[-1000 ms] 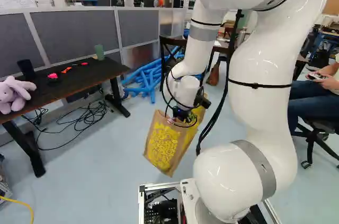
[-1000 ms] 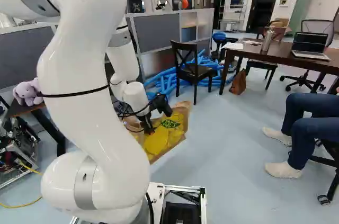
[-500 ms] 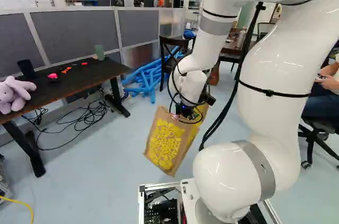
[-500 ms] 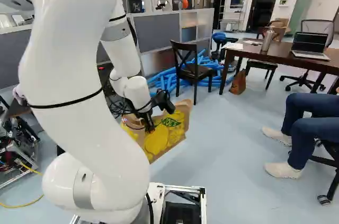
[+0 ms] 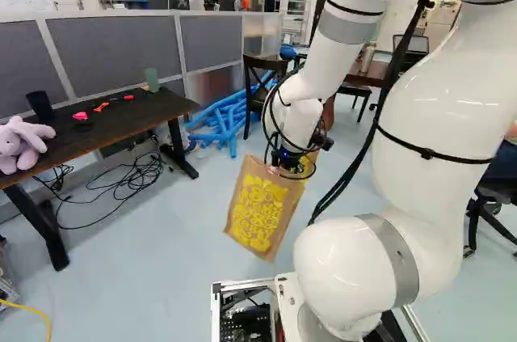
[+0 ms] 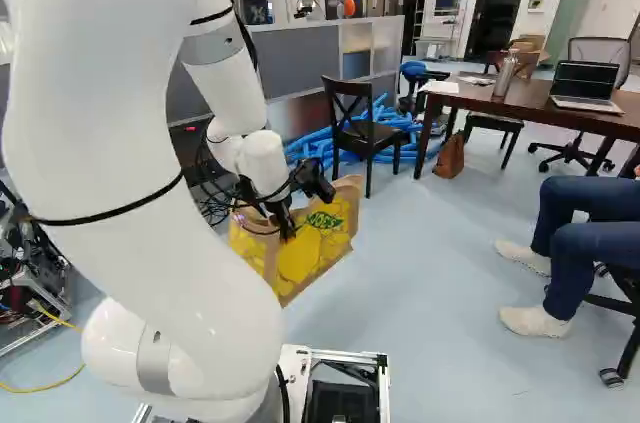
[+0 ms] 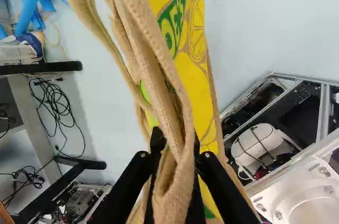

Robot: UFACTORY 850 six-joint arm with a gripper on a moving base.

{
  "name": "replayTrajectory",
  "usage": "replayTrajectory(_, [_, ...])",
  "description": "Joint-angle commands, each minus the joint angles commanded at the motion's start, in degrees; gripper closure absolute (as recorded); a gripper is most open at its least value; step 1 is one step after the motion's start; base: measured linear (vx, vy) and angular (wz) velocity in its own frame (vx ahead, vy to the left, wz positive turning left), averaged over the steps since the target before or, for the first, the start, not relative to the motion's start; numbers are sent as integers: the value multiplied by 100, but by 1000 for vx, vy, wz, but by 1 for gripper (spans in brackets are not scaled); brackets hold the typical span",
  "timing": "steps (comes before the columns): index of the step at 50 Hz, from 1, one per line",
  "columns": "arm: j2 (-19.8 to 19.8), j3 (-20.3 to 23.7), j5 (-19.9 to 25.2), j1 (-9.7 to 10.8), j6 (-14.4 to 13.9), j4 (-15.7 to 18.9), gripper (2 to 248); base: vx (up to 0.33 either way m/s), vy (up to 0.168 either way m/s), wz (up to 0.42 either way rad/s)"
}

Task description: Pick up the bag on the ground and place it on the table

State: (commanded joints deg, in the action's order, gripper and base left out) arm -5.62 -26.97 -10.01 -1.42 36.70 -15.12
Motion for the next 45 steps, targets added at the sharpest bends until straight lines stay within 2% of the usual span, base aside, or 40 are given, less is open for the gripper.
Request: replayTrajectory(45, [350, -672, -861, 44, 0, 942, 215, 0, 0, 0])
